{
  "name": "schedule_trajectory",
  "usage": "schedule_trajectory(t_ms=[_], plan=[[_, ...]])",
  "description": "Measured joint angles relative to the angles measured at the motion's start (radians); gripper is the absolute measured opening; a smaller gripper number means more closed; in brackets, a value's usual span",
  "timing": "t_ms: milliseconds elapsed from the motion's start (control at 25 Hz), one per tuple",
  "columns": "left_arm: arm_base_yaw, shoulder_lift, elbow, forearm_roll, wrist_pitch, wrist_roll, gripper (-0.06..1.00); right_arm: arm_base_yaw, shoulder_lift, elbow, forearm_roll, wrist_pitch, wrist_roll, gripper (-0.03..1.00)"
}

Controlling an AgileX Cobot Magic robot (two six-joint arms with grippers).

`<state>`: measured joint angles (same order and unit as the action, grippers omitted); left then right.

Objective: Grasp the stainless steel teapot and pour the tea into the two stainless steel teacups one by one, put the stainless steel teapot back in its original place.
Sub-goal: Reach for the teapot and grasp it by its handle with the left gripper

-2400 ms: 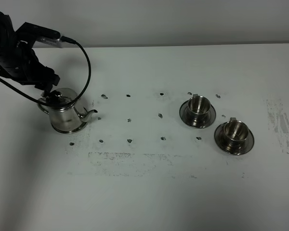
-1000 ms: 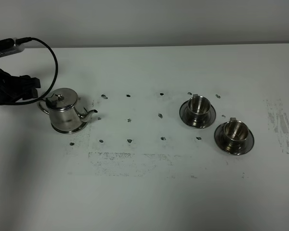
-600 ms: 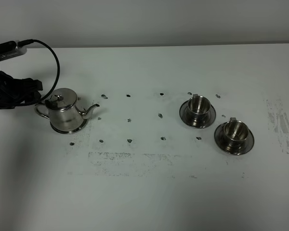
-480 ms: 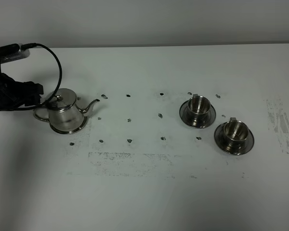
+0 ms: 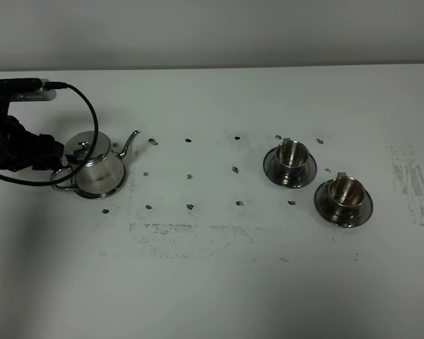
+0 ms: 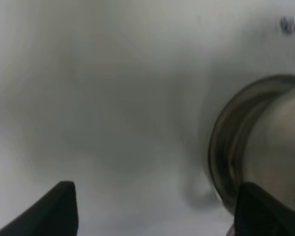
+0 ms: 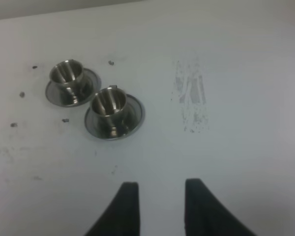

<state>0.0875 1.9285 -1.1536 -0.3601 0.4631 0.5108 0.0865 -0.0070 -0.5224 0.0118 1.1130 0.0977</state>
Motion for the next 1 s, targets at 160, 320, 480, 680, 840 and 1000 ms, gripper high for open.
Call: schedule_trajectory(t_ms=[160, 320, 480, 680, 840, 1000], plan=[[0.0, 0.0, 0.0, 0.017, 0.036, 0.075, 0.65, 0.0, 0.0, 0.0, 0.0, 0.0, 0.0, 0.22], [0.0, 0.0, 0.0, 0.019, 0.064, 0.15, 0.65, 0.0, 0.0, 0.0, 0.0, 0.0, 0.0, 0.22], [0.0, 0.0, 0.0, 0.019, 0.098, 0.173, 0.65, 0.0, 0.0, 0.0, 0.0, 0.0, 0.0, 0.22], [0.0, 0.0, 0.0, 0.019, 0.112, 0.173, 0.65, 0.0, 0.0, 0.0, 0.0, 0.0, 0.0, 0.22], [0.0, -0.018, 0.015, 0.037, 0.153, 0.173, 0.65, 0.0, 0.0, 0.0, 0.0, 0.0, 0.0, 0.22], [0.0, -0.119, 0.068, 0.112, 0.197, 0.173, 0.65, 0.0, 0.0, 0.0, 0.0, 0.0, 0.0, 0.22]])
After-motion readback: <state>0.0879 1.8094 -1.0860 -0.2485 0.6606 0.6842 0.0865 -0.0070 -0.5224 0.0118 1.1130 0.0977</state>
